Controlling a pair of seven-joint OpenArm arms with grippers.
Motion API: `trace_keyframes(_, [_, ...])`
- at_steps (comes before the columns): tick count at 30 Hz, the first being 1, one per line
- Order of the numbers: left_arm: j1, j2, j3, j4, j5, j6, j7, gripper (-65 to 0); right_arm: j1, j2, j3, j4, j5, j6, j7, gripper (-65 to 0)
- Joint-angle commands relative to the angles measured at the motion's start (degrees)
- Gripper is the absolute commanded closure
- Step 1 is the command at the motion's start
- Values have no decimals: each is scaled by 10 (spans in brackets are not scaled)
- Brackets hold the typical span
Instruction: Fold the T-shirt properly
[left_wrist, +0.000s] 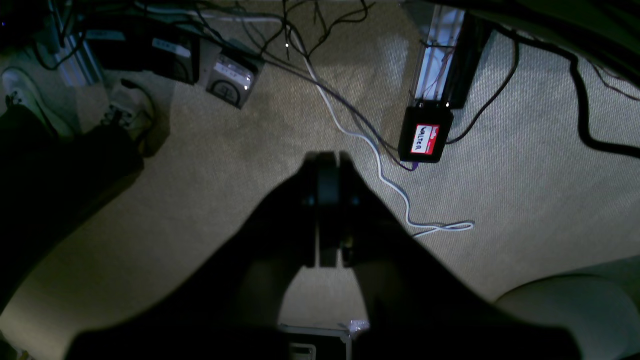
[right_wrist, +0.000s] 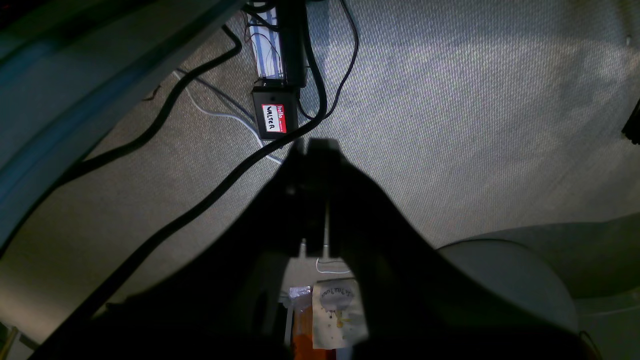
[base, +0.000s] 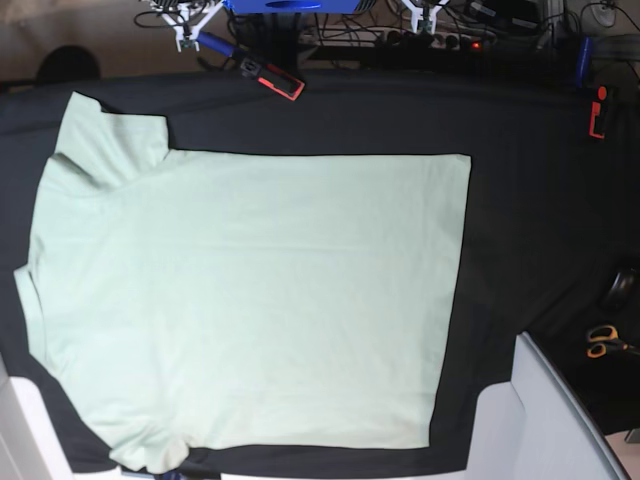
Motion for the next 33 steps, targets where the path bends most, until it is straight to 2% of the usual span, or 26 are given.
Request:
trace_keyframes(1, [8,-2,0,0,-1,3,-2,0,-2,0,1,0,-1,3,-1,-3])
trace_keyframes(25, [14,-3,0,0,-1,3,-3,0,-4,2,0,2,-1,3,-2,-3])
trace_keyframes(29, [47,-4,0,45,-1,3,-4,0,-22,2,0,15,-1,3,-2,-3])
trace_keyframes(33, [104,-4,0,130,-1,3,-4,0,-72,1,1,78,-1,3,-3,-3])
